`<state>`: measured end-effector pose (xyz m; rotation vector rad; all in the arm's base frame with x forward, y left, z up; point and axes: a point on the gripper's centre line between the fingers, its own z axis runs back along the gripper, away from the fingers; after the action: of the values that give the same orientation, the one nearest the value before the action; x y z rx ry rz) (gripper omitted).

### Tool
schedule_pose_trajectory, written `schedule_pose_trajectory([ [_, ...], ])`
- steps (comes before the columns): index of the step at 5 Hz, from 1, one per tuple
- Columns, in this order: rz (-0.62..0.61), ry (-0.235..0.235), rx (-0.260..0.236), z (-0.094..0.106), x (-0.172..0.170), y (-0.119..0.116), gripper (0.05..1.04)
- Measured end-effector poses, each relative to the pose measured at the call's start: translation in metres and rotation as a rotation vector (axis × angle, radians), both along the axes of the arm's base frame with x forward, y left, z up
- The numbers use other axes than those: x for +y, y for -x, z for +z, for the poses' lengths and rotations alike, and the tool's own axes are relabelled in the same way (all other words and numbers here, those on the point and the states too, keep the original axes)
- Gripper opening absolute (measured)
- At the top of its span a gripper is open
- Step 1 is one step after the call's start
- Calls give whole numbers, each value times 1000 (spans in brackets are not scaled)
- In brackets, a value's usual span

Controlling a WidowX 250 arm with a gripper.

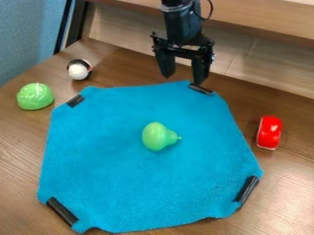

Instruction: Fold the cloth from right to left

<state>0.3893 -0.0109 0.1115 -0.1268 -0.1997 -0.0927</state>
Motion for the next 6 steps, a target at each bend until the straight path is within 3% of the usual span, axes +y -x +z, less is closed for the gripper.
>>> schedule_pose_trajectory([
  [1, -3, 1, 44, -17, 0, 2, 1001],
  [3, -125, -17, 86, -38, -44, 20, 1000],
  [5, -177, -24, 51, -27, -79, 48, 1000],
  [6, -183, -22, 49, -33, -92, 58, 1000],
])
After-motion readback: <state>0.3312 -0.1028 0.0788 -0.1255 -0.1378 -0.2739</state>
